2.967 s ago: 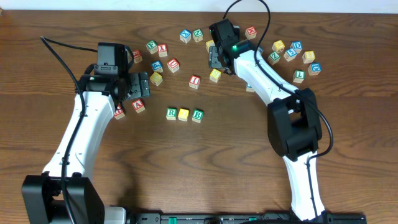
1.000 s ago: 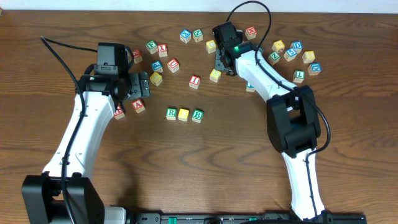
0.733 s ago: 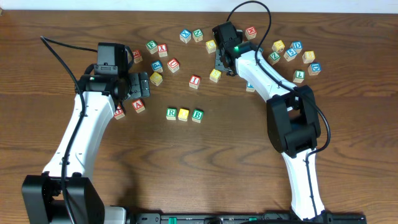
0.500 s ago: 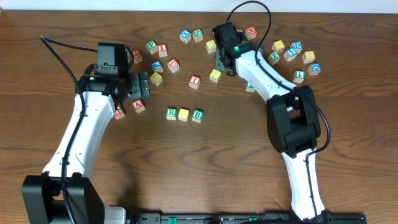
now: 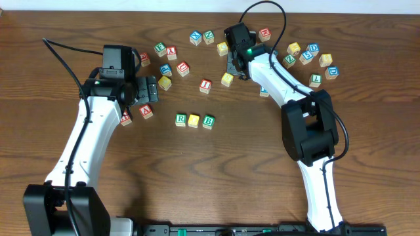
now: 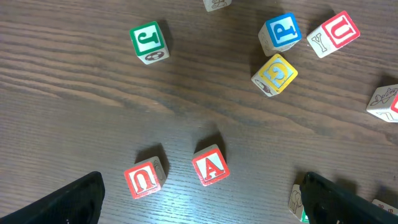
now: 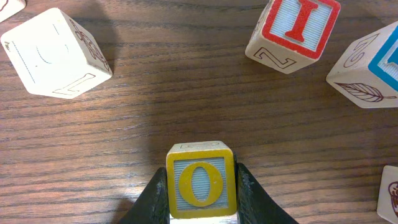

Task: Spell out ROBOT
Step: 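Lift the yellow O block with the right gripper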

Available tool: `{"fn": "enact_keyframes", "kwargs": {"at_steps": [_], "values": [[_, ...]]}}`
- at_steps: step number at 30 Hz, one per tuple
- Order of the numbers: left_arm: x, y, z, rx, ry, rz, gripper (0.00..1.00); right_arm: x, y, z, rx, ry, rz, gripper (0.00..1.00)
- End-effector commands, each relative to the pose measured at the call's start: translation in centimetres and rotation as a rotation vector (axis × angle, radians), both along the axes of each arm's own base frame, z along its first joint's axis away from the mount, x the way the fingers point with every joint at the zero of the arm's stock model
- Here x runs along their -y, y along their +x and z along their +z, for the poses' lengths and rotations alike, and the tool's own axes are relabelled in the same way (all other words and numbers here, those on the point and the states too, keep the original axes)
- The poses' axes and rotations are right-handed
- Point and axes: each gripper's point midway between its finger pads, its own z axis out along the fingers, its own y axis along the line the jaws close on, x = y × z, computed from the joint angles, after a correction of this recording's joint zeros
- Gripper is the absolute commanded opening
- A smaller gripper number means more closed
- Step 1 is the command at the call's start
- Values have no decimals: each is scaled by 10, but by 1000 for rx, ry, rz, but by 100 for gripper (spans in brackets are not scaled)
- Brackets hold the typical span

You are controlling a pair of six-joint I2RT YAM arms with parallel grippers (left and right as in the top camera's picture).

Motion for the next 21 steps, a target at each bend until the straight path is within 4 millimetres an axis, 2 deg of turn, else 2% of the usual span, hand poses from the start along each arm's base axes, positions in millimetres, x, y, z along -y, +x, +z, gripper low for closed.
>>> {"fn": "enact_keyframes", "kwargs": {"at_steps": [1, 15, 21], "values": [[-1, -3, -3, -12, 1, -11, 99, 3, -2, -5, -10, -16, -5, 21], [-1, -3, -3, -12, 1, -11, 99, 3, -2, -5, -10, -16, -4, 23], [-1, -3, -3, -12, 1, -11, 99, 2, -1, 1, 0, -18, 5, 23]]}}
